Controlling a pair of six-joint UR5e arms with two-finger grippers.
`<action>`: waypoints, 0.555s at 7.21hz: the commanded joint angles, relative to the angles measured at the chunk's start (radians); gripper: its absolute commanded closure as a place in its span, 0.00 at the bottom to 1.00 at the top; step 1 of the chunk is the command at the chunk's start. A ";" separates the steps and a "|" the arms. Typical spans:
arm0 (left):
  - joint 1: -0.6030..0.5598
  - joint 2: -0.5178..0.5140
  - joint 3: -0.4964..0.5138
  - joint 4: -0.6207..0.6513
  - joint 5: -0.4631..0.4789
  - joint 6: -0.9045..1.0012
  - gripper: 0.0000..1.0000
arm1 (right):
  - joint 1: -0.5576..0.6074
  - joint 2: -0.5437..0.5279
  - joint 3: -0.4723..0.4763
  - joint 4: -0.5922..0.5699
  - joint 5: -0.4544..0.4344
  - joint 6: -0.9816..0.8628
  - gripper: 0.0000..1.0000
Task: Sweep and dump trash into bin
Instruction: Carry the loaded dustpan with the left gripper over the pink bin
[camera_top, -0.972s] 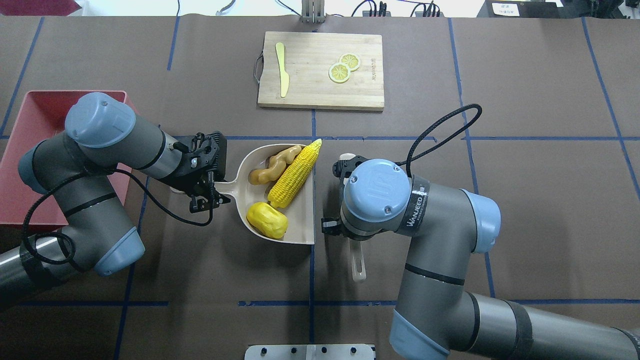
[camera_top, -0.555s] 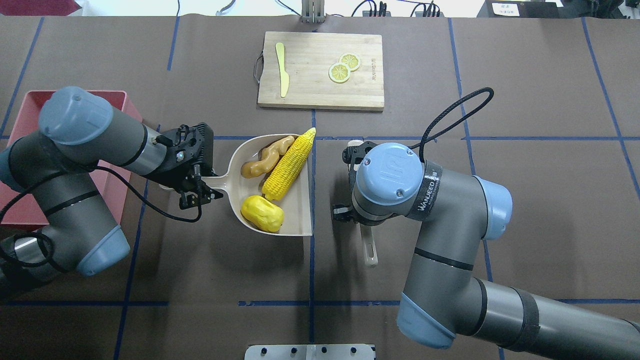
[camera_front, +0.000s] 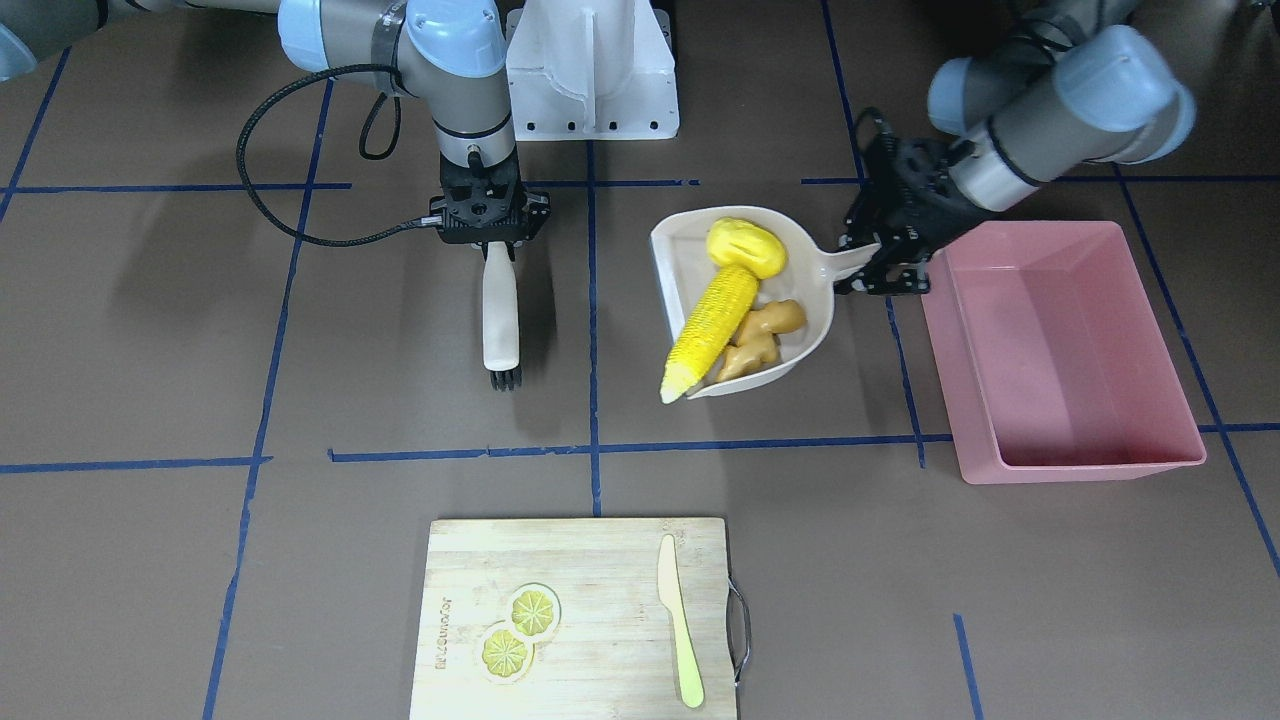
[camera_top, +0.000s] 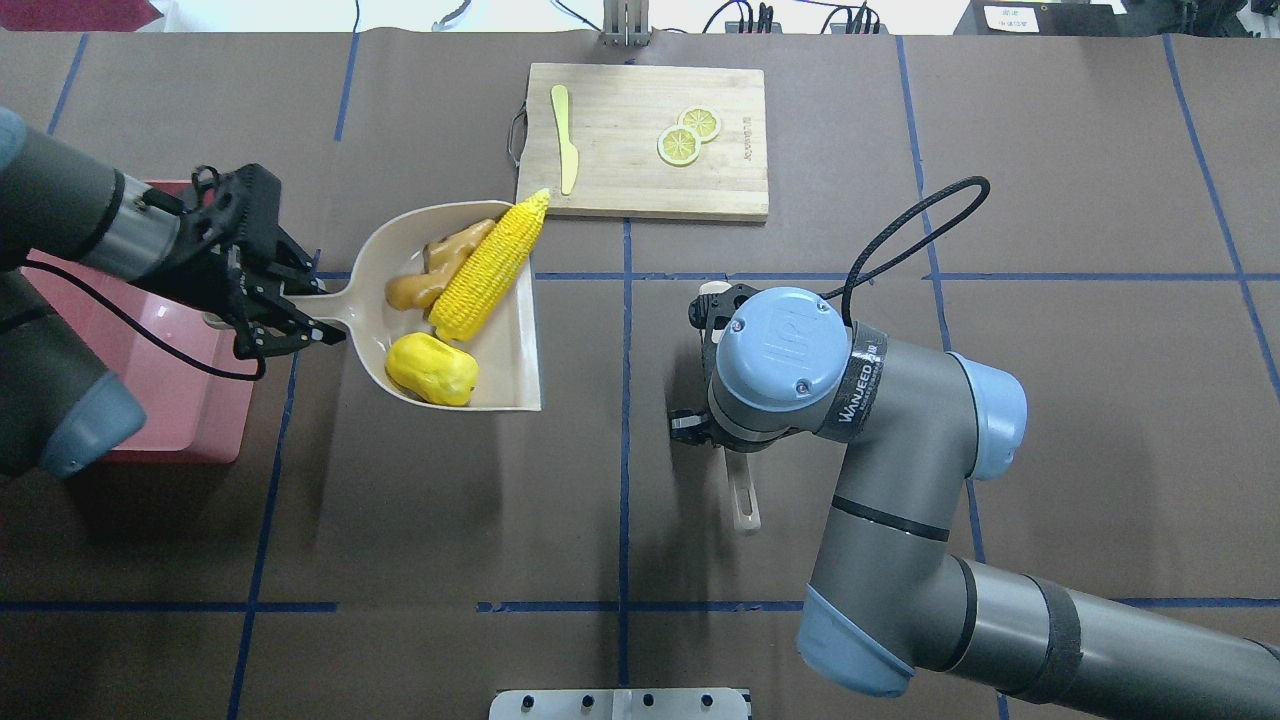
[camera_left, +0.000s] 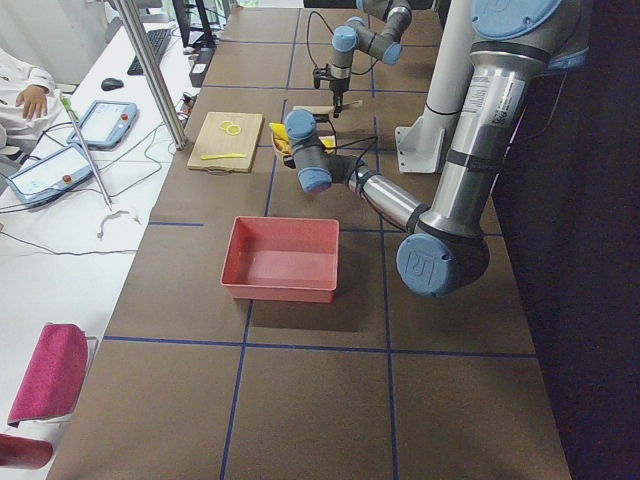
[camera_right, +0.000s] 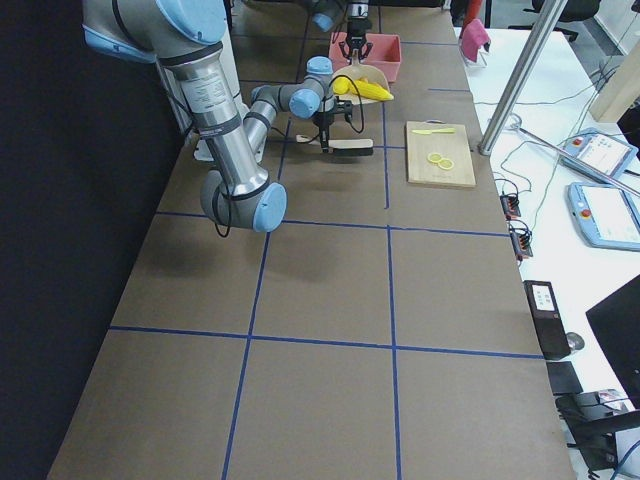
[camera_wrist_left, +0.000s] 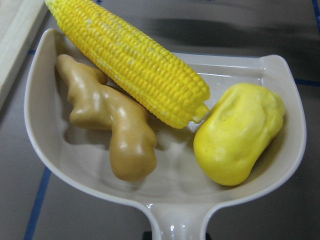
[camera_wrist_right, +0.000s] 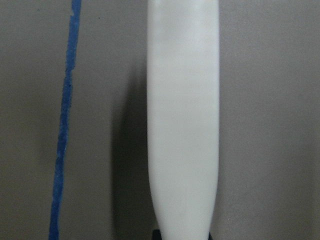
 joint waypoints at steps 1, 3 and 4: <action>-0.110 0.038 0.005 -0.003 -0.066 0.010 1.00 | -0.001 -0.001 -0.002 0.000 -0.001 0.000 1.00; -0.225 0.041 0.045 -0.008 -0.202 0.037 1.00 | -0.002 -0.001 -0.002 0.000 -0.002 0.000 1.00; -0.278 0.073 0.080 -0.008 -0.255 0.101 1.00 | -0.002 -0.001 0.000 0.000 -0.002 0.000 1.00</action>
